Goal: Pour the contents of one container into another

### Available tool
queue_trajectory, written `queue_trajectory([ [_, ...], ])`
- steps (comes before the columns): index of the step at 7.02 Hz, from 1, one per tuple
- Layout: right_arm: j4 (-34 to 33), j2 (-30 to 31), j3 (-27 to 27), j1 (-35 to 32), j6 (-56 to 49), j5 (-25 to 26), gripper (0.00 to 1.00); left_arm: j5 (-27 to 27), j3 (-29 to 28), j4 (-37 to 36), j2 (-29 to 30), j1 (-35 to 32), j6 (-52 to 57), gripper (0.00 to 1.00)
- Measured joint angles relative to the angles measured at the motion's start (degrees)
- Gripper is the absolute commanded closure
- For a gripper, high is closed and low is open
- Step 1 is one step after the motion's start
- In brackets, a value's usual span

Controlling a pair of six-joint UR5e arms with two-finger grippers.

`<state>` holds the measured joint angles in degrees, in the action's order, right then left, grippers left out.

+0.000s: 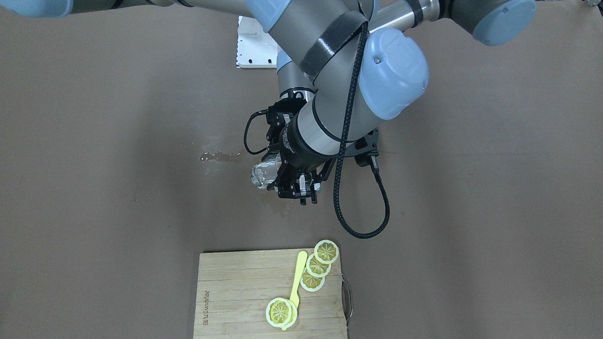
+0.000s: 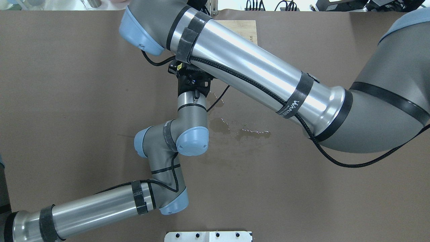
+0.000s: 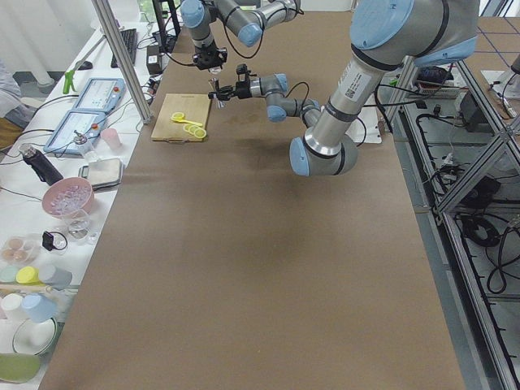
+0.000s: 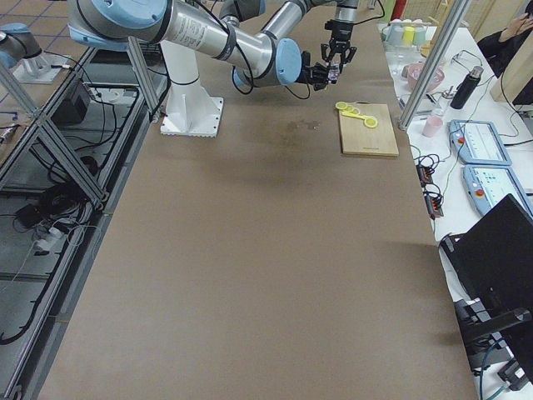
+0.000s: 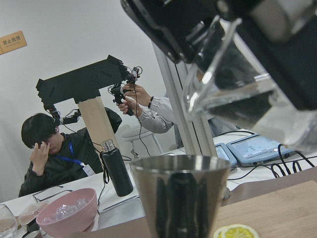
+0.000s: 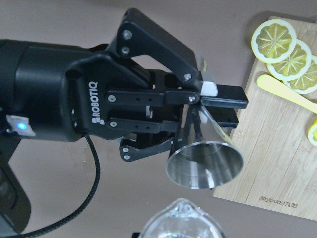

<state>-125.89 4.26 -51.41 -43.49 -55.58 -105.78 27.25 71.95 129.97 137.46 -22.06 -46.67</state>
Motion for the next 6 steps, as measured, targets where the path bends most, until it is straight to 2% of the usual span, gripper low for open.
queue_trajectory([
  [6, -3.4, -2.6, 2.9, 1.5, -4.2, 4.5, 1.0, 0.0, -0.5, 0.0, 0.0, 0.0, 0.0, 1.0],
])
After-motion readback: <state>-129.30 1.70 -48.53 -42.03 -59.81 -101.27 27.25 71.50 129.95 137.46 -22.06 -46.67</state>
